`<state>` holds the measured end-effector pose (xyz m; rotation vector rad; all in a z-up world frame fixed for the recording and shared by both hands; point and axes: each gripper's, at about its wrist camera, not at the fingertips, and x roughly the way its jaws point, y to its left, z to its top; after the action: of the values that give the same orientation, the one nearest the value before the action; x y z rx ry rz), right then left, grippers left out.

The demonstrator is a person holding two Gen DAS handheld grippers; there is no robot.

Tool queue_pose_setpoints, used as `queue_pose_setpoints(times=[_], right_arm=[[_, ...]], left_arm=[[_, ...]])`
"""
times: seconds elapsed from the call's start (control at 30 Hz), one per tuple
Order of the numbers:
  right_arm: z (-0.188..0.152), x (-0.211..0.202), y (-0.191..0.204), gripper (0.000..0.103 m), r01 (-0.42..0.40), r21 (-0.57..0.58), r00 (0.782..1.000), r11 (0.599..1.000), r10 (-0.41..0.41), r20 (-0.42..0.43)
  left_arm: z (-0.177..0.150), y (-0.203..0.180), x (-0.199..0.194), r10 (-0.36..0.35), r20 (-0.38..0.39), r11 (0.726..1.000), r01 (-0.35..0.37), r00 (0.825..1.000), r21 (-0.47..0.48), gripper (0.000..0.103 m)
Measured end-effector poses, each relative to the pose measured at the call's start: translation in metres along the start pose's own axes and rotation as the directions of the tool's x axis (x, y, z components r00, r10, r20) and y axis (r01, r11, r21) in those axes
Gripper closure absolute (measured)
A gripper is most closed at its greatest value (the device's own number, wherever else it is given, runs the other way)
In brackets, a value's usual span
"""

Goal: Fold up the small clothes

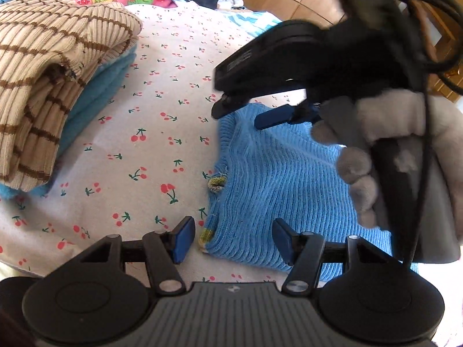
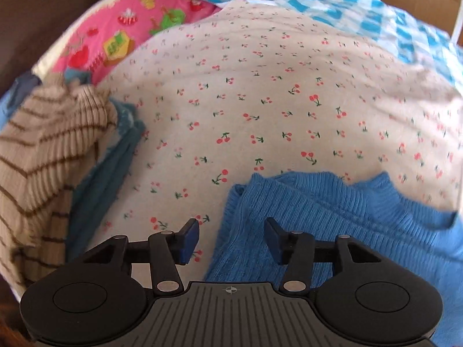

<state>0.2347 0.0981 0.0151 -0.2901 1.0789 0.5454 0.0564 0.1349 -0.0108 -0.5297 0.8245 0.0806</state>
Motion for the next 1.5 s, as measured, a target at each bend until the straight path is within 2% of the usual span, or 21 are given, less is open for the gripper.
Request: queue_pose_setpoints(times=[0.1,0.17,0.2,0.23,0.3,0.43,0.63,0.7,0.8,0.9,0.93,1.0,1.07,1.13,1.23,1.33,1.5], right_arm=[[-0.002,0.018,0.011,0.055,0.069,-0.065,0.997,0.995,-0.071,-0.018],[-0.004,0.021,0.014,0.065,0.103,-0.099,0.995,0.99,-0.104,-0.005],[-0.004,0.019,0.013,0.074,0.108,-0.101,0.994,0.989,-0.108,-0.001],[-0.004,0.016,0.009,0.082,0.097,-0.089,0.995,0.991,-0.097,0.003],[-0.002,0.006,-0.003,0.091,0.066,-0.035,0.998,0.997,-0.066,0.009],[-0.001,-0.02,-0.026,0.093,-0.004,0.051,0.998,0.999,0.001,0.055],[-0.009,-0.061,-0.053,0.093,-0.088,0.105,0.986,0.991,0.072,0.148],[-0.013,-0.072,-0.063,0.093,-0.124,0.128,0.979,0.984,0.101,0.176],[-0.02,-0.085,-0.076,0.093,-0.162,0.147,0.969,0.976,0.129,0.211],[-0.027,-0.094,-0.09,0.093,-0.192,0.168,0.959,0.967,0.149,0.24],[-0.03,-0.097,-0.096,0.093,-0.206,0.179,0.955,0.962,0.158,0.249],[-0.037,-0.103,-0.108,0.093,-0.235,0.202,0.947,0.951,0.178,0.267],[-0.044,-0.111,-0.121,0.093,-0.263,0.224,0.937,0.939,0.193,0.291],[-0.054,-0.122,-0.137,0.093,-0.289,0.244,0.924,0.926,0.203,0.324],[-0.073,-0.138,-0.166,0.093,-0.321,0.28,0.903,0.905,0.203,0.378],[-0.098,-0.152,-0.203,0.093,-0.355,0.347,0.878,0.868,0.183,0.441],[-0.147,-0.168,-0.259,0.093,-0.354,0.451,0.851,0.819,0.082,0.519]], left_arm=[[0.001,0.001,0.0,-0.005,-0.001,1.0,0.005,1.0,-0.006,0.04],[0.0,0.0,0.0,-0.001,-0.002,1.0,0.001,1.0,0.001,0.041],[0.0,-0.001,-0.001,0.001,-0.003,1.0,-0.001,1.0,0.008,0.041],[-0.001,-0.002,-0.001,0.005,-0.002,1.0,-0.005,1.0,0.015,0.04],[-0.001,-0.004,-0.001,0.006,0.0,1.0,-0.006,1.0,0.021,0.04],[-0.001,-0.005,-0.007,-0.017,0.026,1.0,0.017,1.0,0.014,0.033],[-0.004,-0.005,-0.016,0.011,0.09,1.0,-0.011,0.996,0.005,0.029],[-0.005,-0.01,-0.014,0.027,0.089,0.999,-0.029,0.996,0.025,0.026],[-0.005,-0.019,-0.006,0.023,0.082,0.997,-0.029,0.996,0.073,0.025],[-0.006,-0.029,0.0,0.049,0.094,0.991,-0.06,0.994,0.123,0.026],[-0.007,-0.032,0.0,0.056,0.099,0.988,-0.07,0.993,0.141,0.027],[-0.006,-0.038,0.0,0.065,0.107,0.982,-0.082,0.992,0.168,0.042],[-0.003,-0.043,0.001,0.055,0.092,0.984,-0.07,0.994,0.167,0.065],[-0.001,-0.053,0.0,0.027,0.084,0.986,-0.041,0.996,0.162,0.077],[-0.002,-0.083,-0.009,-0.031,0.095,0.974,0.008,0.995,0.227,0.079],[-0.007,-0.124,-0.015,-0.098,0.093,0.942,0.062,0.991,0.331,0.079],[-0.017,-0.181,-0.01,-0.176,0.043,0.891,0.141,0.983,0.432,0.079]])
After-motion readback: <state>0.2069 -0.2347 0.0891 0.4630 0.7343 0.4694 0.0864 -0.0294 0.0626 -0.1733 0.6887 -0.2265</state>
